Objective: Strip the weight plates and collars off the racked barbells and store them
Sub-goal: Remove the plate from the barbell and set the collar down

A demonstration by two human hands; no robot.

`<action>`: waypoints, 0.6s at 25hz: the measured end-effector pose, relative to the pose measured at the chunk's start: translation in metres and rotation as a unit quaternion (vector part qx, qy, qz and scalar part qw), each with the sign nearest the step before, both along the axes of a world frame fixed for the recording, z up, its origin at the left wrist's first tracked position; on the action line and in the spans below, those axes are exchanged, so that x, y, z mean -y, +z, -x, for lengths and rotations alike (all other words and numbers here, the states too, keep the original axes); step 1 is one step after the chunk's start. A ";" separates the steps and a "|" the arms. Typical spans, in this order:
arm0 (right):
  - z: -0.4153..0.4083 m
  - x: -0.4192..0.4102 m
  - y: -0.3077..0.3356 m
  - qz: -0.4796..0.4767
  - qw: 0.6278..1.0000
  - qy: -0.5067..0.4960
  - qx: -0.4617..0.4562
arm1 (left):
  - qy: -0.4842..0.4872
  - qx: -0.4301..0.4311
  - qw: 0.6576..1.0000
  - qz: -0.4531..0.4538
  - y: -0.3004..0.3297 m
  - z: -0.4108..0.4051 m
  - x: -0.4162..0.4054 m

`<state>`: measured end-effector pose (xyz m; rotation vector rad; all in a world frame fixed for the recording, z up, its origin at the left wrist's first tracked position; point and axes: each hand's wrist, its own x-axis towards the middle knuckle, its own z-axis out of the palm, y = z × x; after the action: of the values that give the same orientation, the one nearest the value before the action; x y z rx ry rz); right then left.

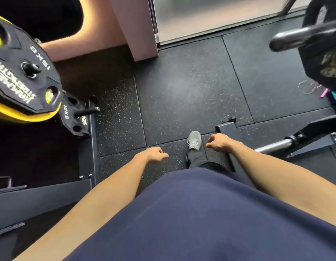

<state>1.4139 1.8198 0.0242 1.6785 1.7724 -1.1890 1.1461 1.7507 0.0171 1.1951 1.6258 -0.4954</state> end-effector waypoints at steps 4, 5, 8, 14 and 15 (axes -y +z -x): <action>0.014 -0.107 0.001 0.000 0.998 0.061 0.009 | 0.070 -0.015 0.997 -0.003 0.002 0.014 -0.080; 0.019 -0.128 0.004 0.008 0.997 0.080 0.014 | 0.085 -0.016 0.996 0.000 0.004 0.018 -0.094; 0.042 -0.210 0.015 -0.006 0.989 0.147 0.013 | 0.188 -0.023 0.981 -0.042 0.006 0.028 -0.146; 0.122 -0.313 0.013 0.009 0.960 0.278 0.025 | 0.367 -0.017 0.929 -0.052 0.006 0.047 -0.190; 0.140 -0.329 0.012 0.009 0.953 0.302 0.023 | 0.396 -0.017 0.916 -0.062 0.005 0.054 -0.199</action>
<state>1.2740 2.1485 0.0363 1.0118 2.0244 -0.8685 1.0917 1.9494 0.0218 0.5187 2.0169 0.1106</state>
